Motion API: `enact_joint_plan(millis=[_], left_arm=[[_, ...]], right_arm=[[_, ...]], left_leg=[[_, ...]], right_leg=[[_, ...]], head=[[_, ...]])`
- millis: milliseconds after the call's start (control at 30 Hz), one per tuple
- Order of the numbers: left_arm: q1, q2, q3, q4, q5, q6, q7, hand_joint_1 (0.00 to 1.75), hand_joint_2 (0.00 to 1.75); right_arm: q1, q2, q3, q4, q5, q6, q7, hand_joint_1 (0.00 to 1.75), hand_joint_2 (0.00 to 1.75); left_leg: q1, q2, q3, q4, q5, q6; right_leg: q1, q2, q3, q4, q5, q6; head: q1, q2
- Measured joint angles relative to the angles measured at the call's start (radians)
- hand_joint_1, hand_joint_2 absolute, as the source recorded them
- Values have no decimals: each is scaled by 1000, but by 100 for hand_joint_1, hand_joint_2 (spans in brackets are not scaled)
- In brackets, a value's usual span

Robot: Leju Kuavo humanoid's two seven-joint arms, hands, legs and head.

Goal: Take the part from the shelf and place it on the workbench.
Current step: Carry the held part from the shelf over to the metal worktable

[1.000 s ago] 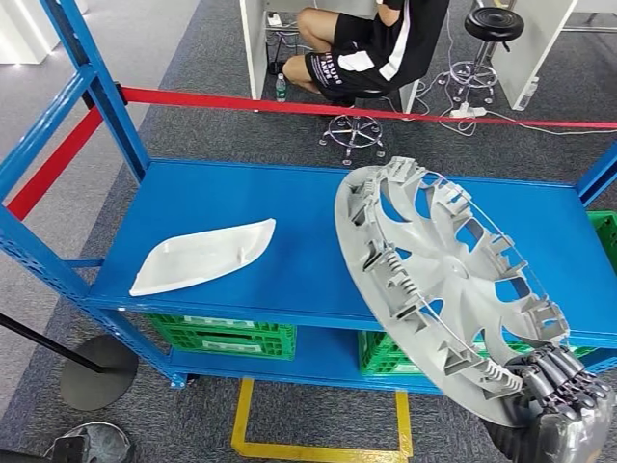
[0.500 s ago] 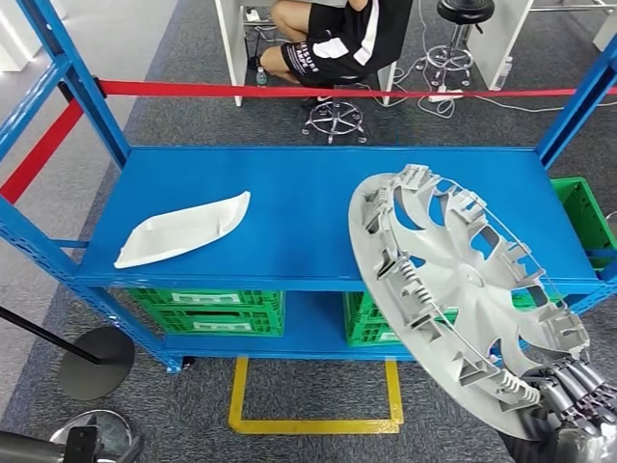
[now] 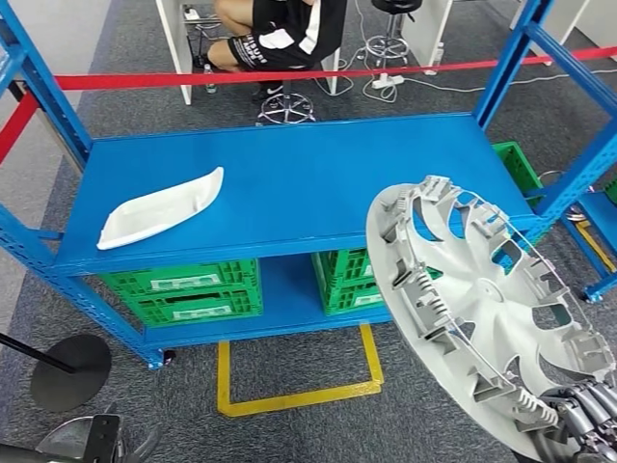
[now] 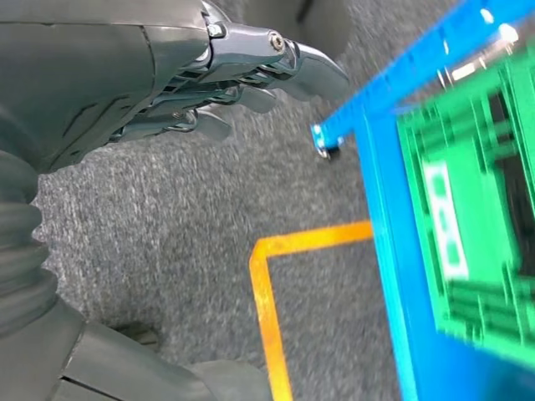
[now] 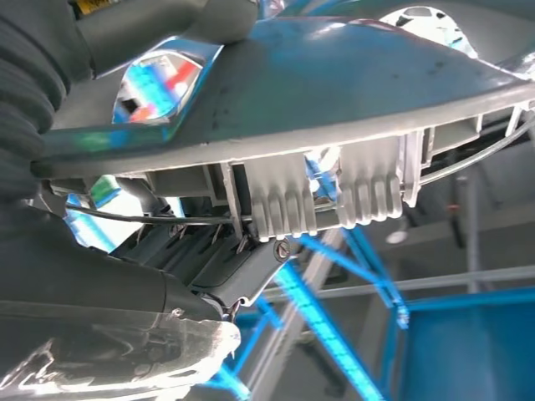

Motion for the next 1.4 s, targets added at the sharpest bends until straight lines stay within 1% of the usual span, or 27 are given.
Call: enact_joint_plan(millis=[33, 100, 167, 200, 233, 333, 367, 400, 467, 533, 600, 633, 667, 733, 800, 867, 900, 933, 1000, 1067, 1100, 1133, 1200, 1267, 1333, 1367, 1400], left_arm=[[-1, 1, -8, 4, 0, 4, 0, 0, 175], [-4, 3, -20, 11, 2, 8, 0, 0, 175], [-6, 4, -29, 17, 4, 10, -1, 0, 175], [-7, 5, -33, 21, 4, 10, -1, 0, 175], [-7, 6, -36, 24, 5, 10, -1, 0, 175], [-7, 9, -41, 31, 9, 10, -1, 0, 175], [-7, 9, -42, 33, 10, 10, -1, 0, 175], [-8, 9, -43, 35, 10, 11, -1, 0, 175], [-10, 10, -48, 39, 11, 14, -2, 0, 175], [-13, 11, -57, 42, 12, 19, -5, 0, 175], [-17, 12, -67, 46, 12, 26, -10, 0, 175], [-19, 12, -71, 49, 12, 29, -13, 0, 175], [-20, 11, -75, 52, 13, 32, -14, 0, 175], [-23, 11, -85, 59, 15, 39, -16, 0, 175], [-24, 13, -96, 67, 23, 46, -17, 0, 175], [-24, 16, -106, 75, 36, 54, -18, 0, 175], [-24, 18, -112, 78, 43, 57, -18, 0, 175], [-25, 20, -117, 82, 47, 59, -18, 0, 175], [-27, 22, -126, 87, 52, 61, -18, 0, 175], [-29, 25, -132, 89, 53, 62, -18, 0, 175], [-30, 26, -135, 90, 53, 63, -18, 0, 175], [-31, 27, -138, 91, 53, 63, -18, 0, 175], [-33, 28, -143, 94, 53, 63, -18, 0, 175], [-31, 29, -145, 98, 53, 63, -19, 0, 175], [-27, 31, -145, 101, 53, 63, -19, 0, 175], [-26, 31, -145, 102, 53, 63, -19, 0, 175], [-25, 32, -145, 104, 53, 63, -19, 0, 175]], right_arm=[[8, 3, -2, -7, 1, 0, 0, 169, 175], [22, 10, -6, -21, 3, 0, 0, 169, 175], [34, 15, -11, -31, 4, 0, 0, 169, 175], [39, 17, -13, -36, 4, 0, 0, 169, 175], [43, 19, -15, -40, 5, 0, 0, 169, 175], [46, 25, -17, -44, 6, 0, 1, 169, 175], [47, 27, -18, -44, 6, 0, 1, 169, 175], [48, 28, -19, -44, 6, 0, 1, 169, 175], [54, 33, -23, -48, 6, 0, 1, 169, 175], [63, 39, -28, -57, 4, 0, 1, 169, 175], [72, 45, -34, -69, -1, 0, 1, 169, 175], [76, 47, -36, -74, -4, 0, 1, 169, 175], [82, 51, -39, -79, -7, 0, 1, 169, 175], [95, 55, -46, -88, -11, 0, 0, 169, 175], [101, 58, -51, -93, -14, 0, 0, 169, 175], [101, 60, -53, -94, -15, 0, 0, 169, 175], [102, 60, -54, -94, -15, 0, 0, 169, 175], [102, 61, -55, -94, -15, 0, 0, 169, 175], [104, 62, -57, -96, -15, 0, 0, 169, 175], [103, 63, -58, -99, -15, 0, 0, 169, 175], [103, 64, -58, -101, -14, 0, 0, 169, 175], [103, 65, -59, -102, -14, 0, 0, 169, 175], [106, 68, -61, -104, -14, 0, 0, 169, 175], [108, 70, -63, -107, -14, 0, 0, 169, 175], [107, 72, -64, -109, -14, 0, 0, 169, 175], [107, 72, -64, -109, -14, 0, 0, 169, 175], [107, 72, -65, -109, -14, 0, 0, 169, 175]], left_leg=[[-2, 10, -6, 1, 8, -5], [-4, 30, -14, 1, 26, -16], [-3, 47, -19, 1, 40, -27], [-1, 38, -25, 11, 31, -33], [0, 18, -33, 35, 4, -39], [2, -58, -76, 197, -139, -47], [1, -65, -83, 248, -167, -45], [0, -69, -78, 272, -172, -43], [-2, -77, -23, 224, -127, -33], [-2, -116, 72, 85, -86, -19], [-2, -151, 131, -17, -87, -11], [-3, -151, 138, -36, -91, -9], [-3, -141, 134, -40, -86, -7], [-1, -113, 121, -44, -69, 4], [1, -82, 104, -45, -53, 12], [0, -50, 86, -45, -38, 13], [0, -33, 77, -44, -29, 12], [0, -17, 67, -43, -21, 9], [0, 11, 49, -39, -8, 2], [-2, 31, 36, -33, 3, -9], [-4, 40, 33, -30, 9, -15], [-4, 49, 30, -29, 16, -20], [1, 56, 25, -25, 22, -32], [5, 7, 9, 17, -35, -42], [5, -53, -25, 133, -141, -44], [4, -64, -40, 200, -181, -42], [1, -68, -47, 249, -198, -38]], right_leg=[[4, -17, 58, -82, -2, -3], [12, -39, 120, -189, -19, -11], [16, -26, 107, -201, -11, -26], [15, -18, 97, -202, -3, -35], [13, -9, 88, -203, 8, -45], [12, 22, 53, -202, 44, -62], [13, 35, 37, -201, 56, -63], [14, 48, 20, -199, 68, -63], [16, 74, -11, -196, 91, -62], [16, 97, -37, -192, 112, -57], [15, 116, -56, -190, 133, -48], [14, 126, -62, -193, 145, -41], [12, 135, -66, -196, 155, -35], [14, 107, -82, -181, 135, -23], [13, 51, -112, -88, 43, -13], [4, 27, -139, 53, -40, 0], [-1, 24, -140, 101, -49, 5], [-5, 22, -123, 115, -34, 10], [-12, 2, -31, 28, 17, 17], [-10, -39, 92, -134, 16, 18], [-7, -54, 127, -190, 5, 14], [-2, -56, 138, -219, -5, 7], [2, -39, 116, -223, 4, -14], [1, -19, 93, -222, 23, -37], [3, 5, 67, -220, 49, -51], [6, 18, 51, -218, 62, -54], [8, 33, 33, -215, 76, -56]], head=[[0, 0], [0, 0], [1, 0], [2, 0], [1, 0], [-3, 0], [-4, 0], [-4, 0], [-4, 0], [-3, 0], [-3, 0], [-3, 0], [-3, 0], [-2, 0], [2, 0], [4, 0], [4, 0], [4, 0], [4, 0], [4, 0], [3, 0], [3, 0], [2, 0], [0, 0], [-2, 0], [-3, 0], [-3, 0]])
